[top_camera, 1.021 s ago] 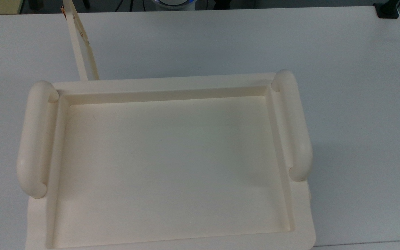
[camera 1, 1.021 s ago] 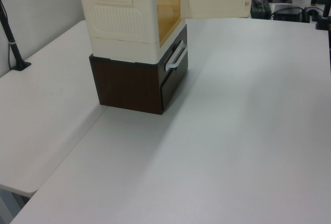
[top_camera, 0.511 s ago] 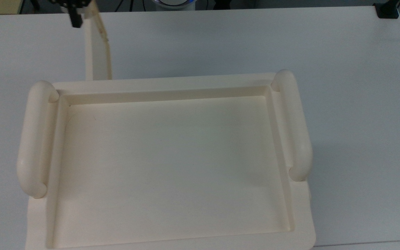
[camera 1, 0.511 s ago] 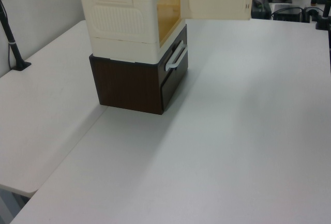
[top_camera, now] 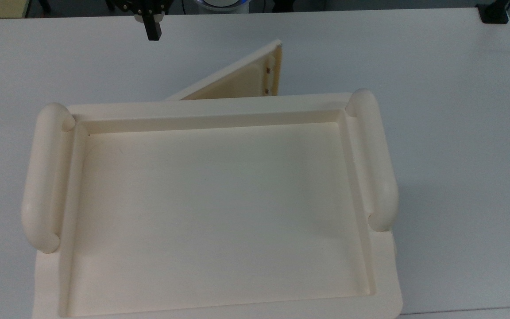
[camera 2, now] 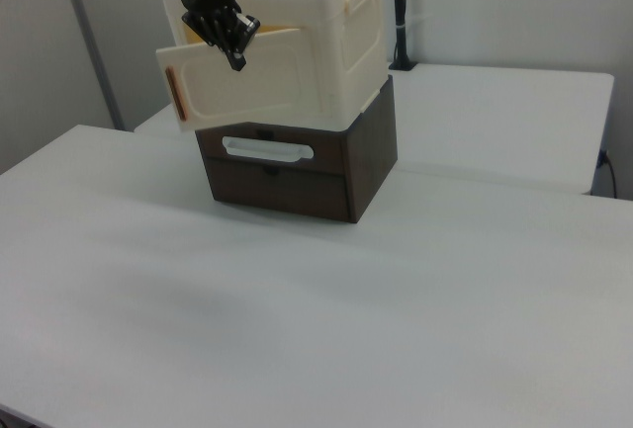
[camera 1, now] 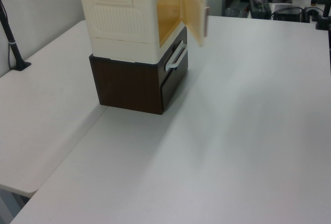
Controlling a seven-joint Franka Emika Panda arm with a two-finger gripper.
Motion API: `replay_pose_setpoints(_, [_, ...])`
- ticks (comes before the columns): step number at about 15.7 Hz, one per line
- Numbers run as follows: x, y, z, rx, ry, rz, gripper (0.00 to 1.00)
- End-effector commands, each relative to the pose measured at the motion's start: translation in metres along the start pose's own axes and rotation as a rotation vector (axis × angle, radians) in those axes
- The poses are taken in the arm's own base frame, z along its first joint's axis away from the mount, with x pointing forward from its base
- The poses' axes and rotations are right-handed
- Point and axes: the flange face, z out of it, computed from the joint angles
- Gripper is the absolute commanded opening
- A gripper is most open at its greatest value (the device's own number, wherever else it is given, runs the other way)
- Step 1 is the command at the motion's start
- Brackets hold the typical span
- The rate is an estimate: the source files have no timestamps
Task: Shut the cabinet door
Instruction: 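Press the door flat against the cabinet front with the gripper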
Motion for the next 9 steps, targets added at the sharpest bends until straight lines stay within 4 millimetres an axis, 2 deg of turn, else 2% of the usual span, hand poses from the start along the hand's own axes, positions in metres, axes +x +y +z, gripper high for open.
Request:
replay_pose_setpoints(1, [0.000, -0.001, 0.008, 0.013, 0.005, 0.020, 0.00])
replay_pose_setpoints(7, [-0.001, -0.001, 0.012, 0.012, -0.002, 0.016, 0.00])
replay_pose_setpoints(9, [-0.006, -0.008, 0.023, -0.001, -0.038, -0.012, 0.00])
